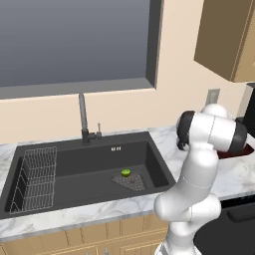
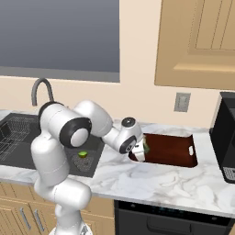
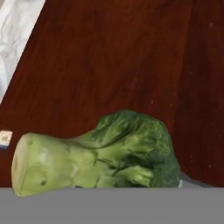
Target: Pick up all produce items and place them in the sink. Turn on the sink faucet to wash them. Then turn the sink off and put them in the tray.
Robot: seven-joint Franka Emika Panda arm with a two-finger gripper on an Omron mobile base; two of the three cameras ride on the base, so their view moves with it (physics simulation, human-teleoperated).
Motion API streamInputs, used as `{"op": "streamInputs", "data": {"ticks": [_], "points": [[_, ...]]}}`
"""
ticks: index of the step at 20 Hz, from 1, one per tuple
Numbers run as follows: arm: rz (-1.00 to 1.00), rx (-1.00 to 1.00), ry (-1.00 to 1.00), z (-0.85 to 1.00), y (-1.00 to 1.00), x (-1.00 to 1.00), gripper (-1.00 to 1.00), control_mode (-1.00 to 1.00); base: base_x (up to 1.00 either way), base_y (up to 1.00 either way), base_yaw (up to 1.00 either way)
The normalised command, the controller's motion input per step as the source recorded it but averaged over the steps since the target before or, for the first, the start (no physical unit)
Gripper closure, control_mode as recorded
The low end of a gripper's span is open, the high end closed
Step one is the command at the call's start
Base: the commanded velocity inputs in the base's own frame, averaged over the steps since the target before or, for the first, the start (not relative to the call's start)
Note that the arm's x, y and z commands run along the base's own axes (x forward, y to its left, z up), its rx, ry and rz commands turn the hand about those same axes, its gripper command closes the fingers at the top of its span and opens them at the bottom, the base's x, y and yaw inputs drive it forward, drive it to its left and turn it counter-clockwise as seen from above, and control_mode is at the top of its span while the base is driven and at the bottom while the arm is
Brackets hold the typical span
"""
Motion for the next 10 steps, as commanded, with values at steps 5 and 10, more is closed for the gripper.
{"op": "streamInputs", "data": {"ticks": [5, 10], "points": [[0.0, 0.03, 0.0, -0.09, -0.01, 0.2, -1.0, -1.0, 0.0, 0.0, 0.0], [0.0, 0.03, 0.0, 0.0, -0.01, 0.1, -1.0, -1.0, 0.0, 0.0, 0.0]]}}
